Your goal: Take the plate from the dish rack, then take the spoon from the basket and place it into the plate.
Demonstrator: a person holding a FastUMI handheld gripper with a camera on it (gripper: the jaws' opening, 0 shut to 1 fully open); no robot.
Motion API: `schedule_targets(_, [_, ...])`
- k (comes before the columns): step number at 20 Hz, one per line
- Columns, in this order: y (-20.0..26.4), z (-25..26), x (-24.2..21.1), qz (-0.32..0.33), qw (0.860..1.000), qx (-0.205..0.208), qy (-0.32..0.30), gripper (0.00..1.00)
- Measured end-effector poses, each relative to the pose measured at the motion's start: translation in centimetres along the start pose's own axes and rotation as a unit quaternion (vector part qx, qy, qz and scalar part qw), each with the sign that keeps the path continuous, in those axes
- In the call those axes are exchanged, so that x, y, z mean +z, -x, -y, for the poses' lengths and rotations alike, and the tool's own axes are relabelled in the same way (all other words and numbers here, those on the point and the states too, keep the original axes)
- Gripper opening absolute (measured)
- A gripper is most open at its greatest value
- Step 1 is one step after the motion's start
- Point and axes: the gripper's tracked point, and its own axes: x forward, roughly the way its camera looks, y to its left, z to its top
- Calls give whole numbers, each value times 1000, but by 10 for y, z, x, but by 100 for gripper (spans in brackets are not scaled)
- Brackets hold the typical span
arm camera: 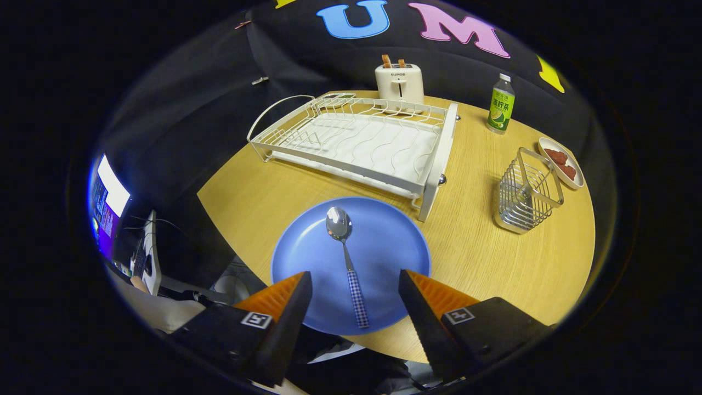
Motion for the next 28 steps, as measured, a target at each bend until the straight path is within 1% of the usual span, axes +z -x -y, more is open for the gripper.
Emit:
schedule_targets(1, [1,1,1,0,1000,-2,0,99])
schedule_targets(4, [5,4,9,10,1000,-12,-3,99])
schedule_targets(6, [13,7,23,28,999,-21,-1,99])
schedule_targets(11, [48,24,71,90,994,-58,1,99])
schedule_targets(14, [77,42,111,136,987,-90,7,99])
schedule_targets(17, [116,64,155,190,974,-124,13,99])
schedule_targets(19, [145,79,183,228,961,-154,20,99])
schedule_targets(21, [175,93,206,263,946,-189,32,99])
schedule_targets(25, [228,107,239,313,918,-235,57,99])
schedule_targets(28, [261,109,258,349,900,-254,57,99])
